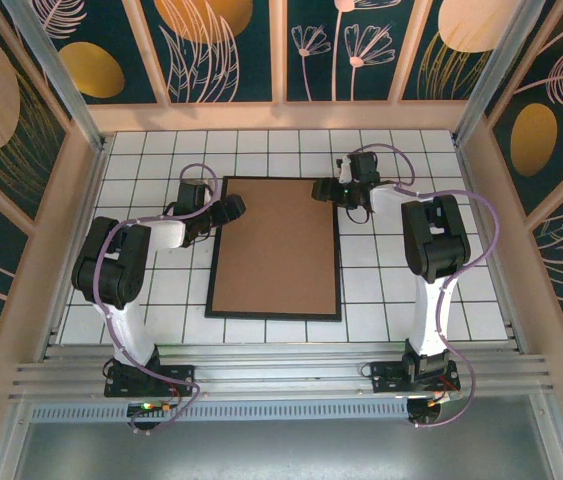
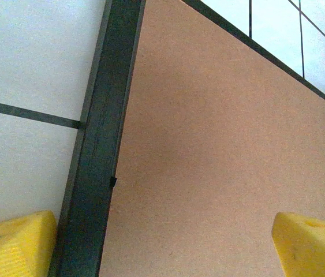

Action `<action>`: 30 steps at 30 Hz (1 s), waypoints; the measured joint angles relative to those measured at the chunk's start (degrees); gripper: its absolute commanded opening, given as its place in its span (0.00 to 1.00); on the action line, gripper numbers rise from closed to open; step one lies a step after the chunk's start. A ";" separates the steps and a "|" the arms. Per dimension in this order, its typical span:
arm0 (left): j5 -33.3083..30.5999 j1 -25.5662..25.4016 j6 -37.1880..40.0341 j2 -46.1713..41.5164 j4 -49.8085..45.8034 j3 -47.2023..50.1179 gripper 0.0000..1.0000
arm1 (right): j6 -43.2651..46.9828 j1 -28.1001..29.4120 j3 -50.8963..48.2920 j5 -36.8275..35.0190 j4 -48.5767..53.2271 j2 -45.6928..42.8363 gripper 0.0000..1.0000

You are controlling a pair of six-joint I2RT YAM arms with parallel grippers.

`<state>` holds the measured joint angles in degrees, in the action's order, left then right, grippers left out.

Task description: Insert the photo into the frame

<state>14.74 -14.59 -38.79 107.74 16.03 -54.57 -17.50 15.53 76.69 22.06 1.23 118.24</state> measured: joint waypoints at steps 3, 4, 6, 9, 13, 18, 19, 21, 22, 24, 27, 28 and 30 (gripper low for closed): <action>0.00 0.00 0.00 0.00 0.00 0.00 0.96 | 0.74 0.11 0.00 -0.15 2.08 -0.61 0.70; 0.00 0.00 0.00 0.00 0.00 0.00 0.96 | 0.81 0.17 0.00 -0.13 2.86 -0.79 0.71; -0.02 0.00 0.00 0.00 -0.02 -0.04 0.96 | 1.14 0.33 0.00 -0.17 3.96 -1.11 0.71; -0.04 0.00 0.00 0.00 -0.04 -0.09 0.96 | 1.79 0.33 -0.02 -0.17 5.84 -1.75 0.72; -0.39 -0.07 0.02 0.00 -0.13 -0.15 0.98 | 2.45 0.07 -0.13 -0.92 7.65 -3.37 0.74; -2.95 -0.33 0.98 0.04 -1.40 -1.22 0.98 | 2.62 -1.18 -1.42 -2.56 8.04 -6.38 0.75; -3.45 -0.31 1.18 0.09 -1.62 -1.51 0.98 | 2.60 -1.33 -1.49 -2.54 8.02 -6.56 0.75; -4.00 -0.26 1.31 0.24 -1.77 -1.88 0.98 | 2.58 -1.31 -1.49 -2.54 7.80 -6.54 0.75; -4.31 -0.26 1.31 0.39 -1.77 -1.99 0.98 | 2.58 -1.16 -1.49 -2.51 7.80 -6.54 0.74; -4.37 -0.26 1.31 0.66 -1.81 -2.05 0.98 | 2.56 -0.81 -1.49 -2.49 7.65 -6.54 0.74; -4.48 -0.26 1.31 0.85 -2.12 -2.05 0.98 | 2.43 -0.09 -1.49 -2.49 7.63 -6.27 0.72; -4.55 -0.26 1.31 0.85 -2.14 -2.05 0.98 | 2.38 0.09 -1.49 -2.49 7.61 -6.05 0.72; -4.57 -0.26 1.31 0.85 -2.14 -2.08 0.98 | 2.36 0.39 -1.49 -2.49 7.61 -5.51 0.71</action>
<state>10.17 -14.85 -37.47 108.60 13.89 -56.64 -15.14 15.92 75.20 19.57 8.84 112.73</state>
